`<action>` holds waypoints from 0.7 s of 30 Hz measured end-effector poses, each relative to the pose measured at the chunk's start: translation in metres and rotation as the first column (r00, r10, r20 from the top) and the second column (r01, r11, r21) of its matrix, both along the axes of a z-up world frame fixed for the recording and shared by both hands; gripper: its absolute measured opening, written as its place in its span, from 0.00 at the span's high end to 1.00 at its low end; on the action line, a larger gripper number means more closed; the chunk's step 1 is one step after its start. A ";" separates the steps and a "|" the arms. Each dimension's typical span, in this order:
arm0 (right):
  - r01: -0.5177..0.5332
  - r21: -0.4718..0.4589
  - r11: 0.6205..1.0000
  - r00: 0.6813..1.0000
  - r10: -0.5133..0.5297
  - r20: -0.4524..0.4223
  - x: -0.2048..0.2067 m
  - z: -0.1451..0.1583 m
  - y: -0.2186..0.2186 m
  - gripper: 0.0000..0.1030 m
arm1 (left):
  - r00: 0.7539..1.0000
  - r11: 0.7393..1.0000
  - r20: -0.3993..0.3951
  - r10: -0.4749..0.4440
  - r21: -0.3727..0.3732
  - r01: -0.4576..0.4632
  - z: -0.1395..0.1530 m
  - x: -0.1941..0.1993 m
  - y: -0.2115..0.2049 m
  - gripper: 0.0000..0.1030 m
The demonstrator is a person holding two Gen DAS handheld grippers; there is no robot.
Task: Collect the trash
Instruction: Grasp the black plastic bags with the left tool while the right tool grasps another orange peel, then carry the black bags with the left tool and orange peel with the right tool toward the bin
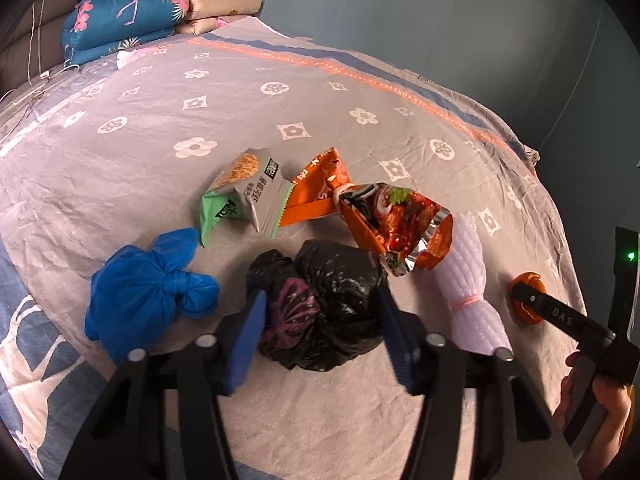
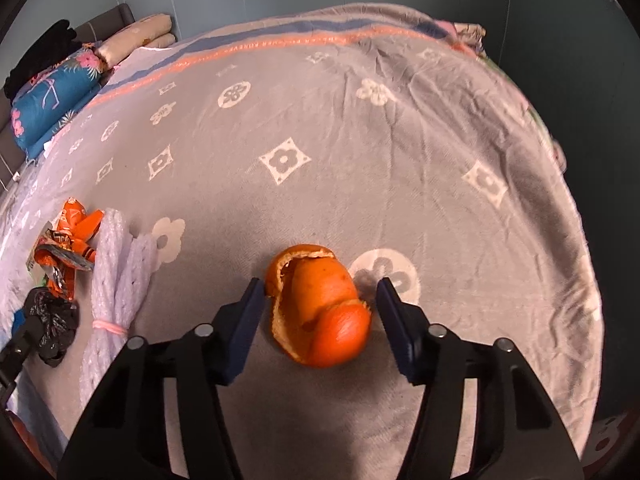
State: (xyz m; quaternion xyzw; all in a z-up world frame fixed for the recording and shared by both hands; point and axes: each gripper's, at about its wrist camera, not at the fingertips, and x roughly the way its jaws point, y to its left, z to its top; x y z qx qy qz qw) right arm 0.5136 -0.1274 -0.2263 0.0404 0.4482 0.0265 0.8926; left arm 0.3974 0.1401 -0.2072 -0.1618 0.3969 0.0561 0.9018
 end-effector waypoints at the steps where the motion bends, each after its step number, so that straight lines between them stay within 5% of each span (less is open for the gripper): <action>1: -0.002 0.000 1.000 1.000 0.002 0.000 0.001 0.000 0.001 0.59 | 1.000 1.000 -0.003 0.002 0.008 -0.002 -0.001 0.001 -0.001 0.58; 9: 0.000 -0.035 0.999 1.000 0.000 0.013 -0.001 0.005 0.011 0.69 | 0.999 0.998 0.012 0.042 -0.047 -0.041 0.004 -0.006 0.008 0.79; 21: -0.008 0.026 1.000 0.999 0.007 0.041 -0.038 0.039 -0.006 0.71 | 0.994 0.984 0.021 0.104 -0.146 -0.100 0.023 -0.029 0.021 0.81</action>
